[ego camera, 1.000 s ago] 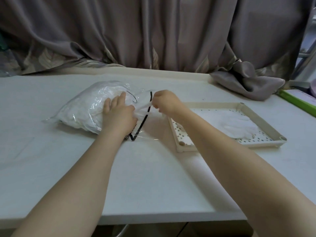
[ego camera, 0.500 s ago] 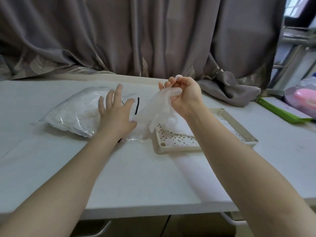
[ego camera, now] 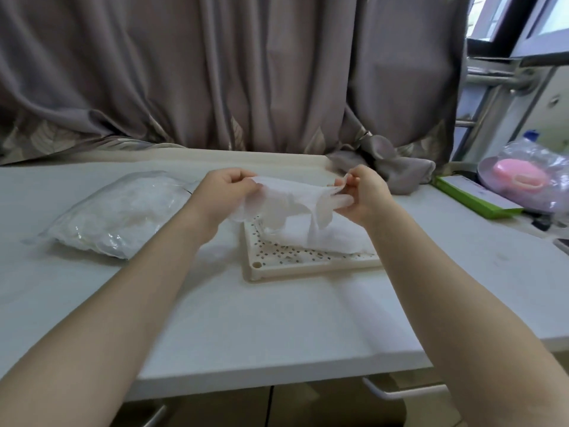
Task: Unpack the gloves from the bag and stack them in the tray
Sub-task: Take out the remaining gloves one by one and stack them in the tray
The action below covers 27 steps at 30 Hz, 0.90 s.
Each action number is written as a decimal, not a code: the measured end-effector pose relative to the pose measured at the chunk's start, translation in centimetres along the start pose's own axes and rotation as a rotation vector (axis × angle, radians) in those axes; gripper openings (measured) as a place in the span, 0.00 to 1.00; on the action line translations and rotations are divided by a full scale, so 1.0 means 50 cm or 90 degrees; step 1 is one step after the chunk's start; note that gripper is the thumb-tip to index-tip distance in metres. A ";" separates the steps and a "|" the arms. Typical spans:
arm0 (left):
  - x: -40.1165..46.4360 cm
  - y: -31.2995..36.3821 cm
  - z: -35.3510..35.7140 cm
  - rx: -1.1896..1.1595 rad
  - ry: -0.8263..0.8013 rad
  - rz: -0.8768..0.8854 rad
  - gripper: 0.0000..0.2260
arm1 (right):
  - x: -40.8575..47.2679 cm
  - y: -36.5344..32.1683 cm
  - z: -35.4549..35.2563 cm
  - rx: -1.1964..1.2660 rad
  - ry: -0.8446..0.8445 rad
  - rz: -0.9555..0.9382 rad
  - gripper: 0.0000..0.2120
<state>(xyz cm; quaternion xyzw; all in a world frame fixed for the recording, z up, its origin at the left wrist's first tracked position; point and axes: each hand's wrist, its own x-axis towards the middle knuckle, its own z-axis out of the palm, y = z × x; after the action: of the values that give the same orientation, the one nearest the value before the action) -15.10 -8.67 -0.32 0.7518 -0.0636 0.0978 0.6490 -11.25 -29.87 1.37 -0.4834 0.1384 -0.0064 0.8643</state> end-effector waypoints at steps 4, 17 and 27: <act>0.010 0.040 0.037 0.065 -0.065 -0.022 0.08 | -0.003 -0.003 -0.042 -0.447 0.107 -0.214 0.03; 0.022 0.093 0.158 0.333 -0.139 0.130 0.06 | -0.071 -0.012 -0.016 -0.908 -0.247 -0.479 0.02; 0.103 0.084 0.148 0.468 -0.116 0.179 0.04 | 0.050 -0.111 -0.117 -0.982 -0.200 -0.370 0.13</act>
<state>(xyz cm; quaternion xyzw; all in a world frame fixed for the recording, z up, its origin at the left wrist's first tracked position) -10.55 -16.43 3.92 0.9233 -0.1839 0.1348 0.3090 -9.61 -38.05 2.56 -0.9507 -0.1481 -0.0651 0.2645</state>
